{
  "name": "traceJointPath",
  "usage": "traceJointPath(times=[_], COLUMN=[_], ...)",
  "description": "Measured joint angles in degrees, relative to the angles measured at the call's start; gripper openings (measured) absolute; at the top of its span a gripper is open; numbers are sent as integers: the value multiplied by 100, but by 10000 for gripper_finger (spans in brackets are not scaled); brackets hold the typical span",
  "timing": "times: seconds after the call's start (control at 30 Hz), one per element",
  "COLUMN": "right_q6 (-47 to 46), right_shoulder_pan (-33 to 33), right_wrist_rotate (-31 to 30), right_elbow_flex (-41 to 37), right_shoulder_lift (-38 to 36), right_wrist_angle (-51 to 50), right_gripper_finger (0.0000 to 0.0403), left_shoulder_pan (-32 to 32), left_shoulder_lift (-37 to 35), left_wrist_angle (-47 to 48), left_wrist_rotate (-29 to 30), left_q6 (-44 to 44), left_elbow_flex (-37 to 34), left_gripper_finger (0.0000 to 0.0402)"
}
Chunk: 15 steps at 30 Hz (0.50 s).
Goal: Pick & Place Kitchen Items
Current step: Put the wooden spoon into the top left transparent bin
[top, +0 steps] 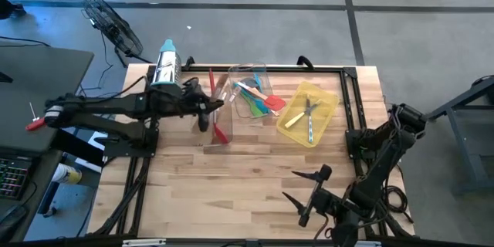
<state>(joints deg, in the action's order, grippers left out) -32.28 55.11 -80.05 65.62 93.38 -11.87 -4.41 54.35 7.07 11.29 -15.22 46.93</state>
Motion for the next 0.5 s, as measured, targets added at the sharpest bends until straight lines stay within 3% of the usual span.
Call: traceJointPath(times=[0.13,0.2,0.5], right_q6=[-222,-242,-266], right_shoulder_pan=[-134,-214,-494], right_wrist_rotate=[207,360,833], right_elbow_flex=[-1,0,0], right_shoulder_lift=[0,0,0], right_wrist_angle=[-214,-237,-399], right_gripper_finger=[312,312,312], left_shoulder_pan=[-556,-806,-1245], left_shoulder_lift=[-113,-156,-134], left_wrist_angle=[-1112,-1217,-2895], left_wrist_rotate=[-972,-1197,-1676], left_q6=[-265,-448,-858], left_elbow_flex=[-715,-1027,-2126], left_gripper_finger=[13,13,13])
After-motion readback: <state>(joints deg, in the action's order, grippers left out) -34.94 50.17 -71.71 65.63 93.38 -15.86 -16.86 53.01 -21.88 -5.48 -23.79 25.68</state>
